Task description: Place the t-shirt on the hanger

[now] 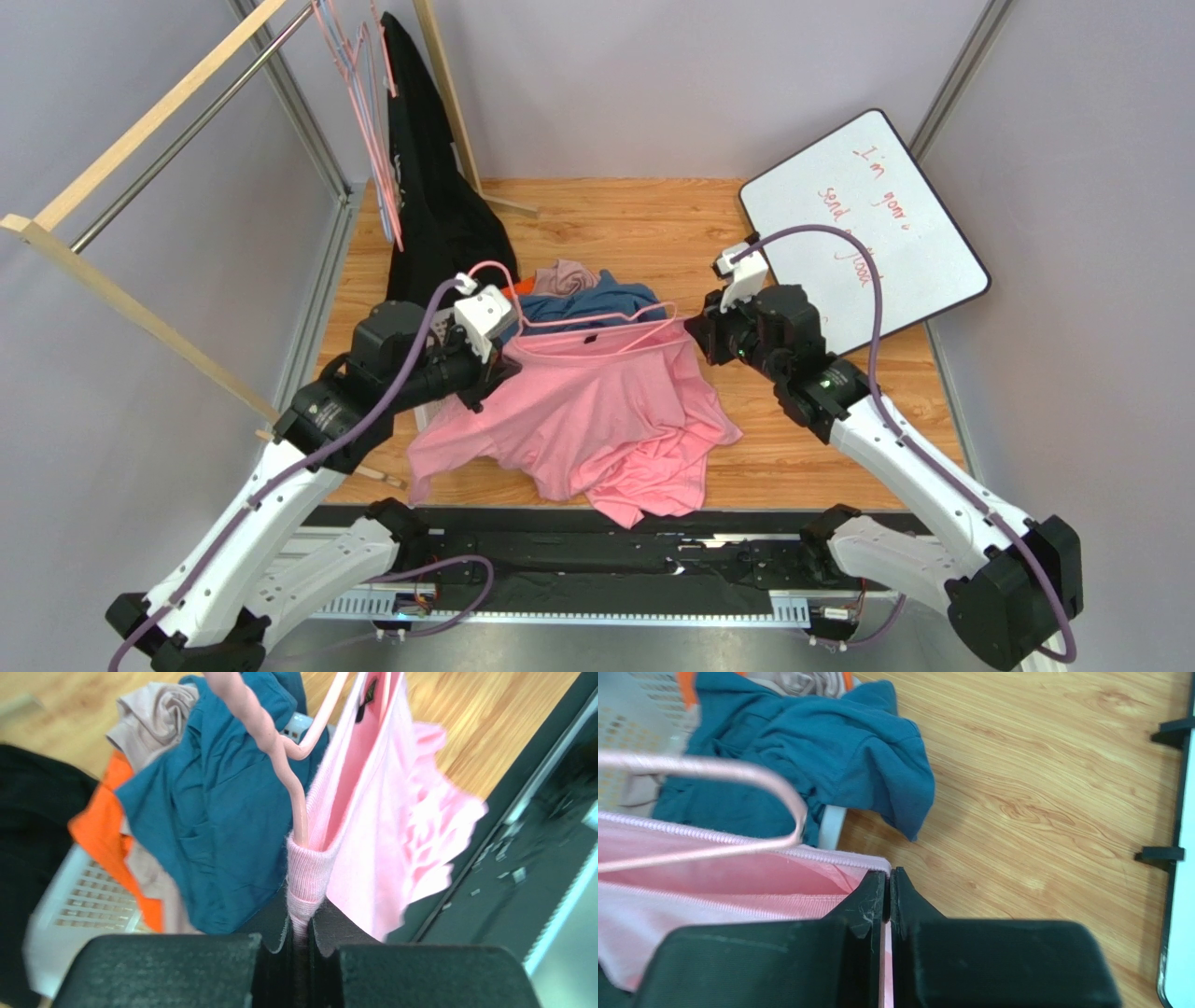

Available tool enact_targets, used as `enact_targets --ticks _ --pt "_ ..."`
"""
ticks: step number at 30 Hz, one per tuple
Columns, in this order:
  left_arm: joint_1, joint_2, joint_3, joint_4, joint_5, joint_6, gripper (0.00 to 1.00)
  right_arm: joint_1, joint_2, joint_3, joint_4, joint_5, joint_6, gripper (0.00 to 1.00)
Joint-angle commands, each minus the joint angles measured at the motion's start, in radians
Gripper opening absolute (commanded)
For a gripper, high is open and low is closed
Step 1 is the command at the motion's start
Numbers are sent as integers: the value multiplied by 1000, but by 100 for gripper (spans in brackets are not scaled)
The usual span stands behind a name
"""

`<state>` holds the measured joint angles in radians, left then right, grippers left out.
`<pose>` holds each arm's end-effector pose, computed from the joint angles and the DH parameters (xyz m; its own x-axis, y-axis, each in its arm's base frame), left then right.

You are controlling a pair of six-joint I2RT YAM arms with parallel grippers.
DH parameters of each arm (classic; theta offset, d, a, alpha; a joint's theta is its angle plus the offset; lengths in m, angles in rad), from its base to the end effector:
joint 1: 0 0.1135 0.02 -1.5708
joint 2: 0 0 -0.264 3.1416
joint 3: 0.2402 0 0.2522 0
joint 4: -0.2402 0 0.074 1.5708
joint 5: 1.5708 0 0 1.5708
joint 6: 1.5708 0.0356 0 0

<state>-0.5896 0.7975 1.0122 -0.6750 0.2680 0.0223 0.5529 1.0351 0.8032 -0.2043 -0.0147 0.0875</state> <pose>0.1271 -0.0964 0.3651 -0.3528 0.2619 -0.8983 0.7414 0.6639 -0.0976 0.2012 0.1248 0.2963 -0.4051 -0.1473 -0.9024 -0.5030 0.8601 0.0854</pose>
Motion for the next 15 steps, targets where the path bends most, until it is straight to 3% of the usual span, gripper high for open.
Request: enact_targets --ticks 1,4,9,15 --pt "5 -66 -18 9 -33 289 0 -94 -18 31 -87 -120 6 0" --pt "4 -41 -3 -31 -52 404 0 -117 -26 68 -113 -174 -2 0" --pt "-96 60 75 -63 -137 530 0 -120 -36 163 -165 -333 0 0" --pt "-205 202 210 -17 -168 509 0 -99 -70 283 -309 -433 -29 0"
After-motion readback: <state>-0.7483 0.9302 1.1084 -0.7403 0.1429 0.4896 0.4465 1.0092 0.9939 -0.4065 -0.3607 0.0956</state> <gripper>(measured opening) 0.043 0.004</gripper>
